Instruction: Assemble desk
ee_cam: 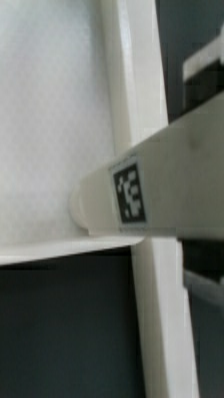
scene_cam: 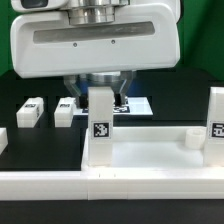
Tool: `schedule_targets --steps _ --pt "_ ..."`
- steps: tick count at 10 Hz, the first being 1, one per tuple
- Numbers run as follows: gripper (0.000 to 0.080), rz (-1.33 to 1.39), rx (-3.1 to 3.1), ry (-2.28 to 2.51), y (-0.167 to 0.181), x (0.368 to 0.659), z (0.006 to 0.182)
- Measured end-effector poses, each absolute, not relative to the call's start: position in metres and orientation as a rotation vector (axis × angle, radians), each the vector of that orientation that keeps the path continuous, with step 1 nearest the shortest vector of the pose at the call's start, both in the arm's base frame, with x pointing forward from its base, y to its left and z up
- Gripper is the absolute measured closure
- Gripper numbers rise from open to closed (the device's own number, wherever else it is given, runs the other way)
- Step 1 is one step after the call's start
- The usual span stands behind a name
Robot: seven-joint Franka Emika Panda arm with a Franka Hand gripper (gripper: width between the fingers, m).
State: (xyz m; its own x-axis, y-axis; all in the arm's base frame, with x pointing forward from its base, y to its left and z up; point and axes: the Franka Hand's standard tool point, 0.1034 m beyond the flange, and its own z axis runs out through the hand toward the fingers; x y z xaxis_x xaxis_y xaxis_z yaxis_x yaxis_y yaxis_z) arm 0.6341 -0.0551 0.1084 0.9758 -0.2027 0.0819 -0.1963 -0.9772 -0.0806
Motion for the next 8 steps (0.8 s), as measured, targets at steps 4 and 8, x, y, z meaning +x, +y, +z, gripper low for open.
schedule_targets --steps 4,8 --pt "0.0508 -0.117 -2.832 1.154 -0.0542 0.6346 0.1077" --pt "0.0508 0.029 -2.225 1.996 -0.0484 0.6354 0.1105"
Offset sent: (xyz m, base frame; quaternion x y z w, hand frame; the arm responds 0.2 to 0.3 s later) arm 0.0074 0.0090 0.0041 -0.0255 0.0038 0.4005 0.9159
